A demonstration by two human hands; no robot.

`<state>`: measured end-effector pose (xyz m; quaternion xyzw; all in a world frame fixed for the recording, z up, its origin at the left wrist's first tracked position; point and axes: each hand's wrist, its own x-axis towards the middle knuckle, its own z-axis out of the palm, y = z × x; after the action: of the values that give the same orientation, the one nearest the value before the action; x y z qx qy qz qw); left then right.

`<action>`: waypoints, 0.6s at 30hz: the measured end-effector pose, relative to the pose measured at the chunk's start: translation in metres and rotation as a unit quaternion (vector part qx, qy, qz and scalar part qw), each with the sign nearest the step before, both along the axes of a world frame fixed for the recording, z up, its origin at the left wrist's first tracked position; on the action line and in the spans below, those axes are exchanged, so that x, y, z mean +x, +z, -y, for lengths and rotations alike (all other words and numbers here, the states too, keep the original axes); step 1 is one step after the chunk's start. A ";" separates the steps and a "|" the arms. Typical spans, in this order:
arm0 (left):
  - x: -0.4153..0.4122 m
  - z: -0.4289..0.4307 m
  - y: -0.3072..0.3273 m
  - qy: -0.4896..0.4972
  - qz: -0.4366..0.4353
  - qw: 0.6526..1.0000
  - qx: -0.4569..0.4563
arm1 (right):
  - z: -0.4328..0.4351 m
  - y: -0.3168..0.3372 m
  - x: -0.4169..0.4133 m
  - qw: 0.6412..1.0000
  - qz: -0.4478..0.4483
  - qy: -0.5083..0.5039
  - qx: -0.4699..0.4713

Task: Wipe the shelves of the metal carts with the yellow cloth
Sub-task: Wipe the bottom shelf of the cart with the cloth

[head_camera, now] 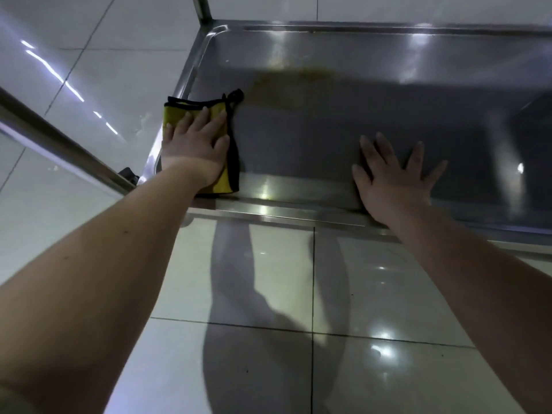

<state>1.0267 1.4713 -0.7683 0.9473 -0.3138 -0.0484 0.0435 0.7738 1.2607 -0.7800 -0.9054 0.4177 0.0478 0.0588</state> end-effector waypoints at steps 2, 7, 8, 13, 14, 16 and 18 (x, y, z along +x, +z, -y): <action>-0.002 0.004 -0.001 0.003 -0.003 1.000 -0.010 | 0.014 0.001 0.021 1.000 -0.006 0.018 0.008; 0.004 -0.002 0.001 -0.004 0.004 1.000 -0.009 | 0.021 -0.004 0.037 0.999 0.013 0.032 -0.018; 0.007 -0.001 0.001 -0.010 0.002 1.000 -0.009 | 0.020 -0.006 0.036 0.999 0.015 0.031 -0.026; 0.015 0.044 0.007 0.056 -0.008 0.998 -0.021 | 0.021 -0.009 0.036 0.998 0.029 0.035 -0.038; 0.010 0.064 0.007 0.073 -0.003 0.997 -0.016 | 0.020 -0.008 0.035 0.998 0.027 0.036 -0.040; -0.013 0.115 0.008 0.034 -0.002 0.999 -0.010 | 0.020 -0.007 0.032 0.998 0.021 0.038 -0.046; -0.046 0.164 0.009 -0.067 -0.010 0.998 -0.007 | 0.020 -0.006 0.033 0.998 0.014 0.040 -0.045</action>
<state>0.9804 1.3069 -0.7591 0.9232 -0.3764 -0.0588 0.0504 0.8064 1.2408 -0.7856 -0.9237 0.3819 0.0184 0.0223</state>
